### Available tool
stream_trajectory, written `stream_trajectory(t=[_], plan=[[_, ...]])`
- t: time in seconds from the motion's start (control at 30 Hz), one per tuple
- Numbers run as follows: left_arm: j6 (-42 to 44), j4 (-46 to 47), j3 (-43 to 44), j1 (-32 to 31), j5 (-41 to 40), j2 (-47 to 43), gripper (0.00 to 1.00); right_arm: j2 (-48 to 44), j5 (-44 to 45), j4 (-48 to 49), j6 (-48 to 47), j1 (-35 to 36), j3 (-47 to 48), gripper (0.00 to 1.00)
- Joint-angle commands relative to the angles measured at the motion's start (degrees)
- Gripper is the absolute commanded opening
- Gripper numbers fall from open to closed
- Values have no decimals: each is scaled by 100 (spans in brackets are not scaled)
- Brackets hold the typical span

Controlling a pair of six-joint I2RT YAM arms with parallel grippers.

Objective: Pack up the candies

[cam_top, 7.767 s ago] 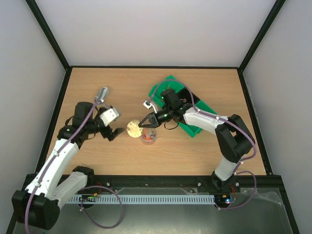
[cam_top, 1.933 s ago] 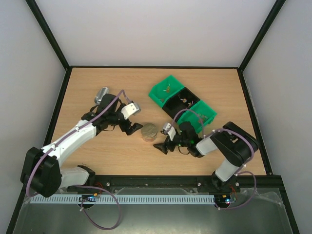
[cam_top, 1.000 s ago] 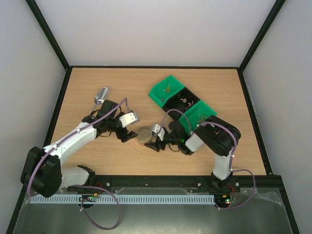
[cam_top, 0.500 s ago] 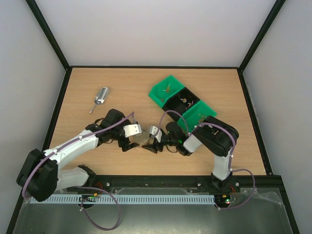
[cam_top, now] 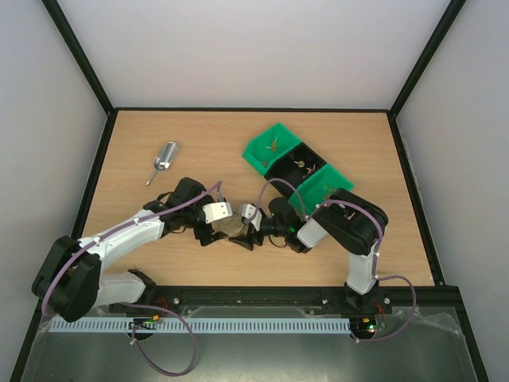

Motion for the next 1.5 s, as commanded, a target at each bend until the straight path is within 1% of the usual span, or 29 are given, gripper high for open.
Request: stream_trajectory(t=[0.0, 0.4, 0.57, 0.8, 0.87, 0.93, 1.0, 1.03, 1.13, 1.2, 1.27, 1.4, 1.47], plan=[[-25, 52, 18, -27, 104, 21, 96, 171, -141, 313, 44, 72, 89, 91], [-33, 138, 25, 73, -245, 125, 96, 108, -176, 367, -113, 83, -72, 79], [-7, 151, -29, 255, -229, -14, 95, 64, -235, 370, -202, 83, -178, 75], [-199, 272, 0, 781, -257, 68, 93, 1, -222, 405, -203, 86, -267, 71], [-115, 179, 24, 870, -158, 58, 92, -5, -168, 405, -179, 77, -272, 71], [222, -65, 3, 885, 231, -122, 92, 4, -102, 397, -155, 83, -265, 71], [424, -202, -70, 812, 608, -445, 92, 25, -65, 388, -134, 85, -243, 71], [372, -179, -103, 685, 637, -530, 92, 24, -40, 381, -134, 88, -238, 71], [17, 117, -159, 139, 378, -565, 92, 37, 29, 370, -94, 83, -212, 71], [-244, 377, -180, -75, 191, -504, 92, 38, 24, 370, -75, 85, -210, 71], [-329, 548, -198, -239, 83, -411, 92, 31, 6, 370, -64, 90, -218, 71], [-175, 722, -236, -381, -89, -201, 93, 39, -19, 360, -105, 83, -227, 70], [-104, 668, -212, -380, -183, -81, 93, 41, -30, 339, -123, 83, -237, 70]])
